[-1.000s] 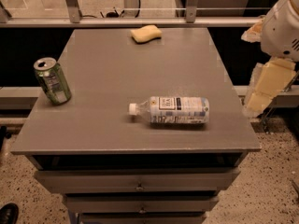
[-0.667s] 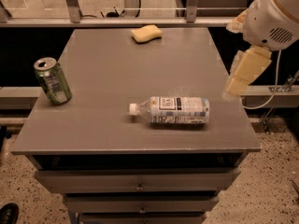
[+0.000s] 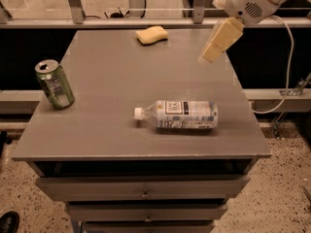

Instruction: Move sponge near blue plastic bottle

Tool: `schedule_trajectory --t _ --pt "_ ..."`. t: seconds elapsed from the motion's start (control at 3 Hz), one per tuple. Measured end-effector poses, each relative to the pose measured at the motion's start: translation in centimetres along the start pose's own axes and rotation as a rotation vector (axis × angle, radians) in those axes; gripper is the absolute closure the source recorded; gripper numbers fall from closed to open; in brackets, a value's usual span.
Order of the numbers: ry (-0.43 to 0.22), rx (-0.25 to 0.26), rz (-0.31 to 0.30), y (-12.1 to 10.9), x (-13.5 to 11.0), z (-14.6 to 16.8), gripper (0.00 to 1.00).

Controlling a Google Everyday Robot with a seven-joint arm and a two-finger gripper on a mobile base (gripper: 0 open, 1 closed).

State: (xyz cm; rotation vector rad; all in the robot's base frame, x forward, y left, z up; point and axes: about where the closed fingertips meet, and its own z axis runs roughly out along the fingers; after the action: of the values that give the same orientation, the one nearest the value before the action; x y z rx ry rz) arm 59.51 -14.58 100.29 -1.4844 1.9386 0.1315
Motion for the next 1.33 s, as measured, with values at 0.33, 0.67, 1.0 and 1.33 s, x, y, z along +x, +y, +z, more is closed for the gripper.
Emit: schedule_trajectory --t 0.33,0.67,1.0,1.33 --pt "0.0 0.0 0.0 0.0 0.0 0.0 0.0" --pt "-0.02 -0.002 -0.005 -0.3 -0.8 1.0 0.0" --pt "-0.072 -0.006 0.021 -1.1 -2.2 3.6 0.0" --pt "-0.148 0.028 0.061 -3.2 -4.1 6.0 0.0"
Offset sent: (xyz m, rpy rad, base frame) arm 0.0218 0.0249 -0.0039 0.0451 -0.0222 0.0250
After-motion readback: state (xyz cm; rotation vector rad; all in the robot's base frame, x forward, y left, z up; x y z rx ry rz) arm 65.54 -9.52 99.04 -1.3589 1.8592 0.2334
